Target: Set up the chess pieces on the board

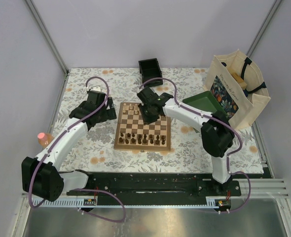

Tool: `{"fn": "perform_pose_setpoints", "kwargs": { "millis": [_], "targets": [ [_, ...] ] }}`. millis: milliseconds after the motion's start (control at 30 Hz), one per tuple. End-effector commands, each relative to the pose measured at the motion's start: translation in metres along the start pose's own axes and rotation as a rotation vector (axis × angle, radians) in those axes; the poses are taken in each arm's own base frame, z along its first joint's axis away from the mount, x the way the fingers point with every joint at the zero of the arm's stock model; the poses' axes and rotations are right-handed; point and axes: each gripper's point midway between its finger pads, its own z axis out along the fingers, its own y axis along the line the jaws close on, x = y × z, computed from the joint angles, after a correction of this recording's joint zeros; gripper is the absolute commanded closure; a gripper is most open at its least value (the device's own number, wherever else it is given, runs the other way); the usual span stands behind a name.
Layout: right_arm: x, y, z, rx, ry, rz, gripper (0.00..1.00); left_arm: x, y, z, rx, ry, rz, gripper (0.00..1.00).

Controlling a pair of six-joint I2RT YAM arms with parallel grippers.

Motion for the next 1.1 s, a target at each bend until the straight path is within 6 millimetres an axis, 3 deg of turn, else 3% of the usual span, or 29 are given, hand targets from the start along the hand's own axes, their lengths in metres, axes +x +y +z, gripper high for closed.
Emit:
{"fn": "perform_pose_setpoints", "kwargs": {
  "millis": [0,100,167,233,433,733,1067],
  "targets": [
    [-0.046,-0.023,-0.069,0.109,-0.282,0.009,0.71,-0.021,0.013,-0.006,-0.009,-0.092,-0.144,0.01],
    [-0.054,-0.051,-0.090,0.149,-0.362,0.082,0.68,-0.027,0.021,-0.007,-0.001,-0.111,-0.214,0.01],
    [-0.052,-0.065,-0.092,0.156,-0.365,0.118,0.67,-0.029,0.024,-0.008,0.016,-0.115,-0.251,0.01],
    [-0.052,-0.065,-0.090,0.127,-0.353,0.133,0.67,-0.029,0.023,-0.007,0.037,-0.111,-0.278,0.01],
    [-0.045,-0.022,-0.058,-0.063,-0.220,0.114,0.71,-0.028,0.021,-0.007,0.063,-0.096,-0.285,0.01],
    [-0.028,0.039,-0.013,-0.128,-0.069,-0.028,0.73,-0.019,0.031,-0.010,0.039,-0.097,-0.281,0.01],
    [-0.005,0.058,0.022,-0.149,0.043,-0.071,0.73,-0.018,0.035,-0.007,0.028,-0.094,-0.260,0.01]
  ]
}}
